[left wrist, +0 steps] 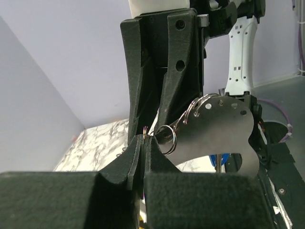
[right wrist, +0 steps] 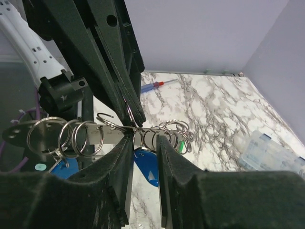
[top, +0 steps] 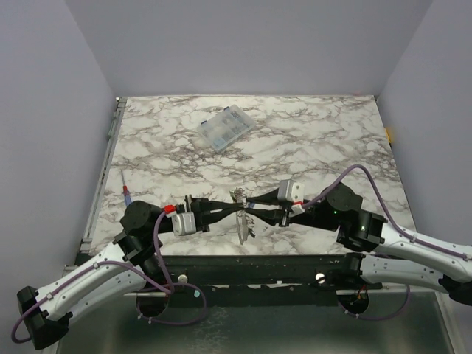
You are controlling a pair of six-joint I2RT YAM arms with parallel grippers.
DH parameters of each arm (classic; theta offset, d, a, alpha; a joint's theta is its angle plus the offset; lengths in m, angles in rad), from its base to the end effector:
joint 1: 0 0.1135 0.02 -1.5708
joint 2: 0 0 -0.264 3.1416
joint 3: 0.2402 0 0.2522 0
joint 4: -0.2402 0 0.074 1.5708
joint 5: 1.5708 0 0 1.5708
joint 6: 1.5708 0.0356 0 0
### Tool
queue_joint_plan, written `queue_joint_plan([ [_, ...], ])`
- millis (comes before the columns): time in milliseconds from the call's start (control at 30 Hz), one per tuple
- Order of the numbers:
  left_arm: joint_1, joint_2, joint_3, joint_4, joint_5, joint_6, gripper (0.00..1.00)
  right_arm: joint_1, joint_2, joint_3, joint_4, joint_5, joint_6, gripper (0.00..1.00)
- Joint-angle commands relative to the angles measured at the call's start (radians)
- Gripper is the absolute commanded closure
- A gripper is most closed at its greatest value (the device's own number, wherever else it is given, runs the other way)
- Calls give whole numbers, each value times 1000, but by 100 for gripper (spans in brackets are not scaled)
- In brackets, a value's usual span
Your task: Put the keys on the keyring
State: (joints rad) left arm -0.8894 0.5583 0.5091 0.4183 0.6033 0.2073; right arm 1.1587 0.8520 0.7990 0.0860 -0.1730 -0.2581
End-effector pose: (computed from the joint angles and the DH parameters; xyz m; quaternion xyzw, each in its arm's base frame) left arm 0.0725 -0.1215 0.3385 0.4905 0.3329 -0.4217 0.6861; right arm 0.0757 0.1884 0.3627 -0.4979 0.4857 0.3657 0.6185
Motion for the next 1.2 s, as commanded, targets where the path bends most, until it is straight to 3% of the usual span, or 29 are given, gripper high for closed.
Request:
queue_joint_plan([
  [0,-1,-5,-10,122,30,-20,100,2,-34,-22,8,-49,29,71],
  [500,-1,45,-21,132,21,-2,100,2,-29,-7,13,-67,32,72],
  [800,-2,18,-15,53,-14,55,100,1,-42,52,-222,42,-38,63],
  [1067,-1,4,-5,10,-12,76,100,1,-96,55,-267,144,-15,62],
  [1167,-1,5,-10,5,-5,77,100,1,-127,51,-233,93,-8,63],
])
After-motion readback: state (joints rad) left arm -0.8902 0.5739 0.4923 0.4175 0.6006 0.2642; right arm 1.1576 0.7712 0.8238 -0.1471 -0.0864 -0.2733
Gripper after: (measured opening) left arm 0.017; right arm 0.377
